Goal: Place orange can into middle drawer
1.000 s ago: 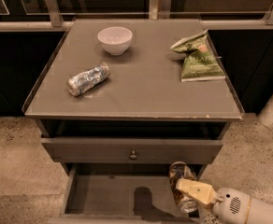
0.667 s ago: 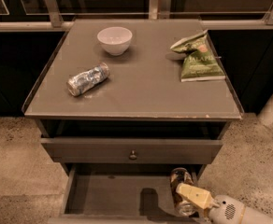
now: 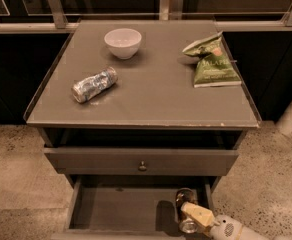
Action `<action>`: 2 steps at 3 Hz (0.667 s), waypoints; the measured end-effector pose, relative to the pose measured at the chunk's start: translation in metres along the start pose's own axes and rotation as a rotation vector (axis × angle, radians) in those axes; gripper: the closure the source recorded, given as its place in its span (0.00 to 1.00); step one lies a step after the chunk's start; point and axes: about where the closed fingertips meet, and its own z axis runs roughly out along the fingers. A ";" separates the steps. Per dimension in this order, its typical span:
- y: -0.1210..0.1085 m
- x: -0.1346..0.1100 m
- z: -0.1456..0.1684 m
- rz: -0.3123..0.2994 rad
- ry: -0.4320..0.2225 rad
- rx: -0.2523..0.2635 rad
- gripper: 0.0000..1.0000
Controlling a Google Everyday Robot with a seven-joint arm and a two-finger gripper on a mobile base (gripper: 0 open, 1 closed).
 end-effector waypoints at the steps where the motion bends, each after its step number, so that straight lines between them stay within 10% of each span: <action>1: -0.033 0.003 0.017 0.041 0.012 0.012 1.00; 2: -0.057 0.003 0.031 0.062 0.022 0.045 1.00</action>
Offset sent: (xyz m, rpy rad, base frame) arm 0.0230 0.0092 -0.0956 -0.0160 0.1268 -0.0074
